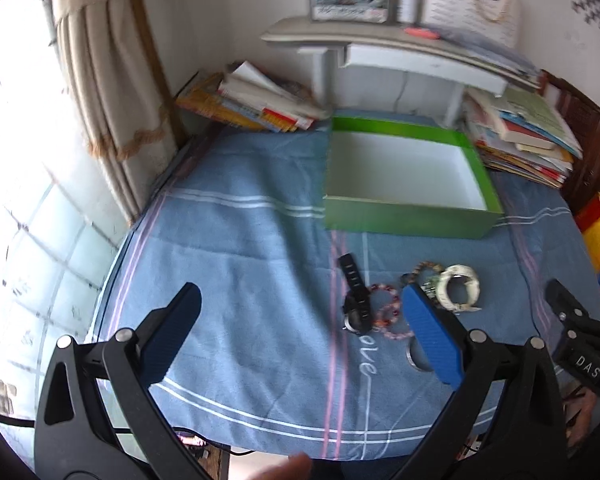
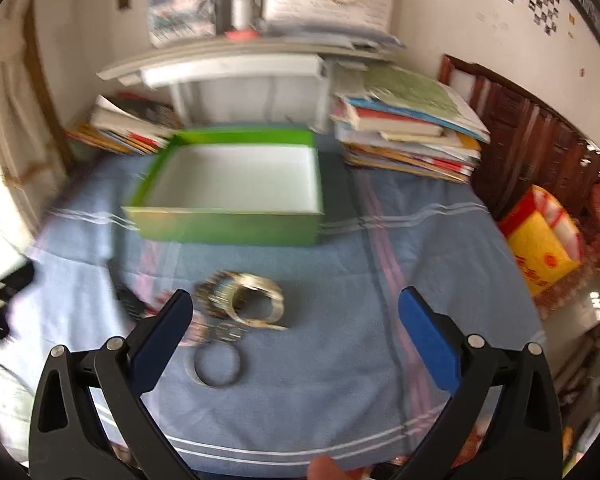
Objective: Organize jewelry
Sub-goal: 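Move left gripper to the black watch strap while right gripper approaches the white watch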
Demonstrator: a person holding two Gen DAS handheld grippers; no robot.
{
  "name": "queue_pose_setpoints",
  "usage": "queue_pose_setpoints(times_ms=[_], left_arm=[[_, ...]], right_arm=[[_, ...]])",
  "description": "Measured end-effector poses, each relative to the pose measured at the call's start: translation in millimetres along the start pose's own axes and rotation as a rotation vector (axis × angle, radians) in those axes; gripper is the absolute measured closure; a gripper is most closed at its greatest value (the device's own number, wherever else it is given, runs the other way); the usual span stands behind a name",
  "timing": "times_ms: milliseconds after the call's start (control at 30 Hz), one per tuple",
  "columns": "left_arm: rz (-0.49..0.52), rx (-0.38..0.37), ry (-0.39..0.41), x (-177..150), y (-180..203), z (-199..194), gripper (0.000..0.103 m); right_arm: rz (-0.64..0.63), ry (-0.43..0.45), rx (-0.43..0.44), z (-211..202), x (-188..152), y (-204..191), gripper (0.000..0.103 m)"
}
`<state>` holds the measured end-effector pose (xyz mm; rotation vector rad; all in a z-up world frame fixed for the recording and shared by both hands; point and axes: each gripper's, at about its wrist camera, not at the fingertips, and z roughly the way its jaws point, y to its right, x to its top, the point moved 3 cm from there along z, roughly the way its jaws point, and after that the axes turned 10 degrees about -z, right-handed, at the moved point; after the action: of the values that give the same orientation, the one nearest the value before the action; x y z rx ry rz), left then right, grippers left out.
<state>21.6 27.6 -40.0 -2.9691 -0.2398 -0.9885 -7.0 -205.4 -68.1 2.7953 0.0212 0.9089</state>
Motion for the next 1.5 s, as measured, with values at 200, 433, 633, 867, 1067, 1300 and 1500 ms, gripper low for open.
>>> queue_pose_setpoints(times_ms=[200, 433, 633, 867, 1067, 1300, 1500], left_arm=[[-0.034, 0.038, -0.101, -7.9, -21.8, 33.3, 0.005], [0.017, -0.032, -0.212, -23.3, -4.3, 66.3, 0.018], [0.128, -0.068, -0.279, -31.4, 35.7, 98.4, 0.018], [0.120, 0.045, -0.321, -23.9, 24.3, 139.4, 0.018], [0.001, 0.147, -0.320, -10.7, -28.1, 149.3, 0.018], [-0.079, 0.125, -0.338, -9.4, -45.3, 141.5, 0.014], [-0.003, 0.029, -0.343, -16.3, -2.8, 134.0, 0.009]], right_arm=[[-0.012, -0.132, 0.081, 39.1, -22.9, 4.9, 0.007], [-0.009, -0.222, 0.156, 77.9, -30.6, -6.7, 0.056], [-0.009, -0.244, 0.242, 106.5, -18.7, -20.6, 0.056], [-0.049, -0.265, 0.232, 134.5, -2.7, -33.6, 0.057], [-0.007, -0.279, 0.196, 144.6, -3.4, -12.0, 0.056], [0.006, -0.266, 0.208, 139.3, -0.5, -5.6, 0.055], [-0.053, -0.224, 0.304, 130.6, 7.1, -35.2, 0.040]])
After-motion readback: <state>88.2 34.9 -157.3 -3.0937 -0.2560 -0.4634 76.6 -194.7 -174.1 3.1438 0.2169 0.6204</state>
